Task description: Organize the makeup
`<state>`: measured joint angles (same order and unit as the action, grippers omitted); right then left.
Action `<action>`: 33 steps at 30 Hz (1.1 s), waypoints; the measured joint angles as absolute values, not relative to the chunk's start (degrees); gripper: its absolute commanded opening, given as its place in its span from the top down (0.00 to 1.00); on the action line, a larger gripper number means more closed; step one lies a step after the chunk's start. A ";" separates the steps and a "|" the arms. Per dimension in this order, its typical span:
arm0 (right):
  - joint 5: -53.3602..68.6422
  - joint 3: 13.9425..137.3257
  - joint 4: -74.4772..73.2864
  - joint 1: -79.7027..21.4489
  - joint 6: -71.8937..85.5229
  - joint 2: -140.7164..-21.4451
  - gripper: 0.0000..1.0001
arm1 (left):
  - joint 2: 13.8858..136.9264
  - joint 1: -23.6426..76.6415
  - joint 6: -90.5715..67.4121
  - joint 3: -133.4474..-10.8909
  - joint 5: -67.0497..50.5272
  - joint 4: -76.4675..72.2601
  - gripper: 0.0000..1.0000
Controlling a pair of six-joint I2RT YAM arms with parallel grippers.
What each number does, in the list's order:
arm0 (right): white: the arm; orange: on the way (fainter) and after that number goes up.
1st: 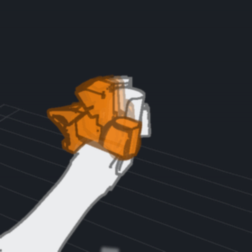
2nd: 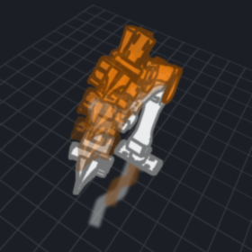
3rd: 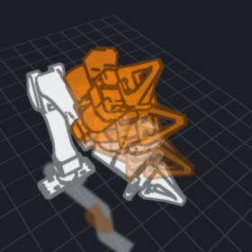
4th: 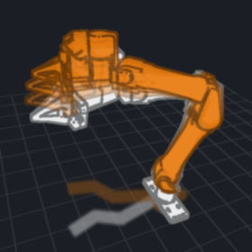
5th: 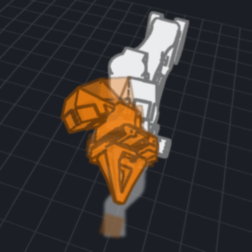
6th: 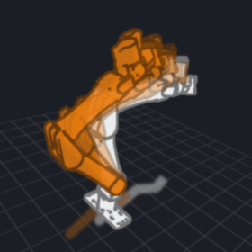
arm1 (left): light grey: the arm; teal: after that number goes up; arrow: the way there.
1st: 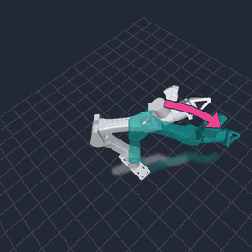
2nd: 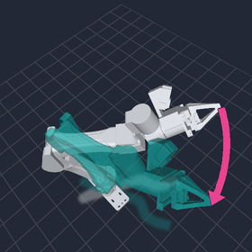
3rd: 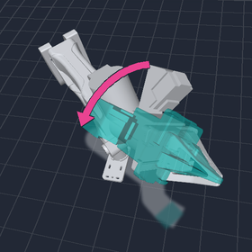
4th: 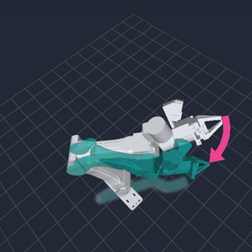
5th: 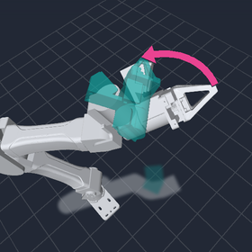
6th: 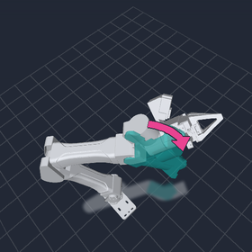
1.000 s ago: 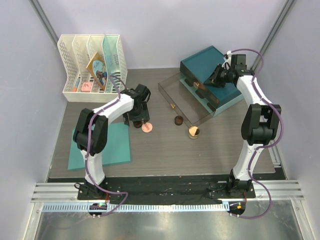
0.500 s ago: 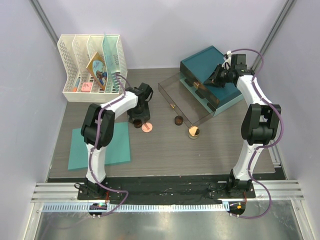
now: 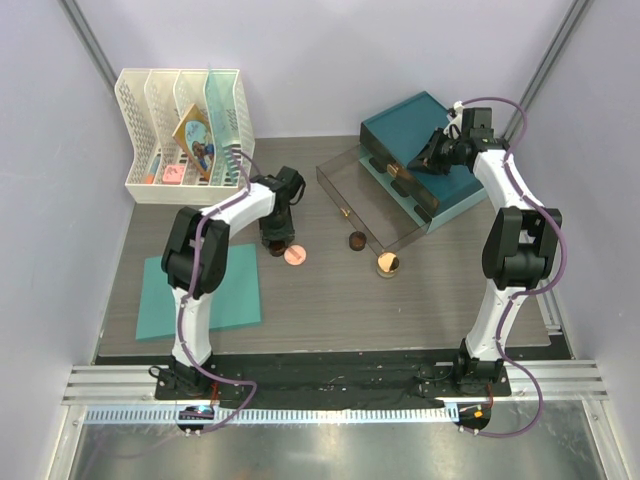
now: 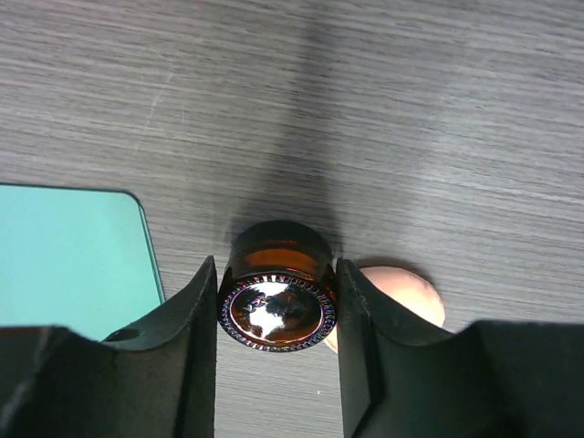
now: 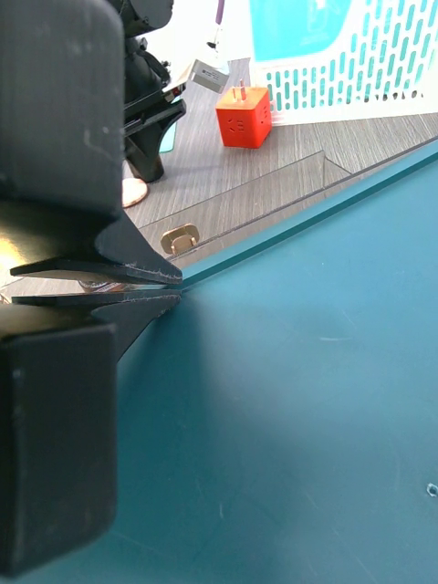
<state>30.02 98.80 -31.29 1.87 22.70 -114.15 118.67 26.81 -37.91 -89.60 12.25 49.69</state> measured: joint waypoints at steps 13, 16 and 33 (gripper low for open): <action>30.17 98.72 -31.22 1.87 22.70 -114.15 0.86 | 118.67 26.94 -39.27 -108.44 5.10 51.48 1.00; 30.17 98.70 -31.18 1.87 22.70 -114.15 0.86 | 118.91 27.40 -40.91 -114.10 2.87 50.63 1.00; 30.46 98.00 -30.41 1.89 22.70 -113.97 0.86 | 136.75 36.34 -49.65 -135.00 -7.86 45.12 0.93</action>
